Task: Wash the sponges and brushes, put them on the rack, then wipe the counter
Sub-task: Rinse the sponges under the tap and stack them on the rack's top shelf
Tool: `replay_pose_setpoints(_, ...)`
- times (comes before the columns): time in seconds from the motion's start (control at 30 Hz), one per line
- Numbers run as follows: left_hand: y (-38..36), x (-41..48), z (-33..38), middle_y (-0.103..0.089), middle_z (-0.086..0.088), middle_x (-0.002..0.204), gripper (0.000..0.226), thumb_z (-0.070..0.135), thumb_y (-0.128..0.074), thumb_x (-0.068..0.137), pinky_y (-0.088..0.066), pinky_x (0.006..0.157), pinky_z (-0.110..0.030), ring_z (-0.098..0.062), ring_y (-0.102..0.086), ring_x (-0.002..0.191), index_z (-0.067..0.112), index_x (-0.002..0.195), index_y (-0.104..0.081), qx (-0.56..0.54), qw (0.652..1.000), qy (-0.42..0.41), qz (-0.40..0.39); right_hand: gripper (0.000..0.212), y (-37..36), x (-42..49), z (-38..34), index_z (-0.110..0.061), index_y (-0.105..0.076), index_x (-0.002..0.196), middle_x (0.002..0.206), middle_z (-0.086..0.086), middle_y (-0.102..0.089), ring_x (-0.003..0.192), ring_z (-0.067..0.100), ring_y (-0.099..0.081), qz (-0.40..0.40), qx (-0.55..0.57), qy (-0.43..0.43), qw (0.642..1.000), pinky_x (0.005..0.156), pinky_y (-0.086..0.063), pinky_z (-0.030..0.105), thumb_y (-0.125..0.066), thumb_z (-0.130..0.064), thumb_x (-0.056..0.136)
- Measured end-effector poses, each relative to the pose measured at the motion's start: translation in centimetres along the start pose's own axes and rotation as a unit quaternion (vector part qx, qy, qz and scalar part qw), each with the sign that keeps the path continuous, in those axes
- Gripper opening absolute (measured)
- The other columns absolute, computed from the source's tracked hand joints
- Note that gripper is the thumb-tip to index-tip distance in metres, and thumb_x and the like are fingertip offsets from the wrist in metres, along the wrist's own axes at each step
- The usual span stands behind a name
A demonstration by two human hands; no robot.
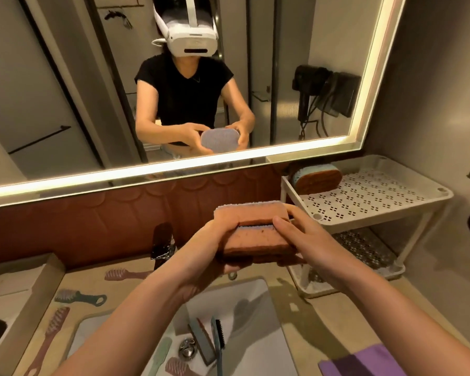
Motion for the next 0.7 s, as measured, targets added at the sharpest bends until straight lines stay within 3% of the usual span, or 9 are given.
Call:
replay_pose_setpoints(0.17, -2.9, 2.7, 2.5, -0.066, -0.001, 0.098, 0.016, 0.031, -0.043, 0.094, -0.056, 0.078, -0.029, -0.016, -0.063, 0.093, 0.029, 0.103, -0.057, 0.065, 0.997, -0.02, -0.033, 0.052, 4.3, 1.1, -1.2, -0.038, -0.037, 0.131, 0.107, -0.004, -0.06, 0.093, 0.012, -0.064, 0.055, 0.009, 0.014, 0.998, 0.065, -0.057, 0.023, -0.051, -0.045, 0.081)
replay_pose_setpoints(0.33, -5.7, 6.6, 4.1, -0.066, 0.0, 0.102, 0.02, 0.037, -0.044, 0.094, -0.054, 0.084, -0.034, -0.015, -0.066, 0.092, 0.03, 0.11, -0.055, 0.123, 0.99, -0.004, -0.062, 0.036, 9.2, 3.0, -1.0, -0.029, -0.05, 0.123, 0.105, 0.003, -0.065, 0.093, 0.016, -0.066, 0.134, 0.03, 0.012, 0.99, 0.068, -0.058, 0.026, -0.055, -0.036, 0.088)
replay_pose_setpoints(0.47, -7.4, 10.3, 4.5, -0.063, 0.0, 0.115, 0.036, 0.043, -0.045, 0.094, -0.041, 0.094, -0.037, -0.017, -0.056, 0.108, 0.022, 0.122, -0.054, 0.228, 0.972, -0.014, -0.05, 0.032, 12.7, 4.5, -0.4, -0.025, -0.058, 0.116, 0.1, 0.007, -0.066, 0.086, 0.018, -0.068, 0.182, 0.052, -0.008, 0.982, 0.063, -0.058, 0.027, -0.061, -0.03, 0.085)
replay_pose_setpoints(0.53, -7.8, 11.6, 4.3, -0.062, -0.001, 0.118, 0.043, 0.043, -0.048, 0.092, -0.043, 0.081, -0.024, -0.014, -0.056, 0.103, 0.017, 0.127, -0.051, 0.253, 0.966, -0.039, -0.025, 0.028, 13.5, 4.9, -0.1, -0.025, -0.059, 0.113, 0.095, 0.007, -0.067, 0.08, 0.016, -0.069, 0.191, 0.045, -0.013, 0.981, 0.059, -0.058, 0.025, -0.062, -0.028, 0.085)
replay_pose_setpoints(0.6, -8.3, 13.1, 4.0, -0.057, -0.004, 0.127, 0.057, 0.038, -0.053, 0.091, -0.044, 0.061, -0.012, -0.006, -0.056, 0.092, 0.015, 0.139, -0.033, 0.265, 0.962, -0.066, 0.003, 0.026, 14.7, 5.4, 0.5, -0.025, -0.059, 0.112, 0.092, 0.007, -0.068, 0.079, 0.016, -0.069, 0.2, 0.031, -0.019, 0.979, 0.059, -0.059, 0.025, -0.062, -0.026, 0.086)
replay_pose_setpoints(0.63, -8.5, 13.8, 3.7, -0.056, -0.005, 0.127, 0.06, 0.037, -0.055, 0.09, -0.043, 0.057, -0.012, -0.005, -0.055, 0.09, 0.016, 0.14, -0.028, 0.277, 0.957, -0.078, 0.015, 0.027, 15.3, 5.6, 0.9, -0.024, -0.059, 0.113, 0.093, 0.007, -0.068, 0.08, 0.016, -0.068, 0.201, 0.02, -0.026, 0.979, 0.061, -0.059, 0.027, -0.061, -0.025, 0.087)
replay_pose_setpoints(0.7, -8.9, 14.9, 2.8, -0.059, -0.003, 0.116, 0.047, 0.039, -0.054, 0.091, -0.043, 0.058, -0.011, -0.004, -0.056, 0.087, 0.017, 0.13, -0.037, 0.318, 0.942, -0.102, 0.027, 0.028, 16.2, 6.1, 1.8, -0.023, -0.058, 0.115, 0.097, 0.008, -0.067, 0.085, 0.018, -0.067, 0.198, 0.012, -0.045, 0.979, 0.064, -0.06, 0.029, -0.061, -0.025, 0.087)
Point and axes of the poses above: each hand's wrist, its own x-axis towards the middle knuckle, its own y-axis out of the back of the hand, z = x × y, the point moved 3 cm from there along x, towards the middle knuckle
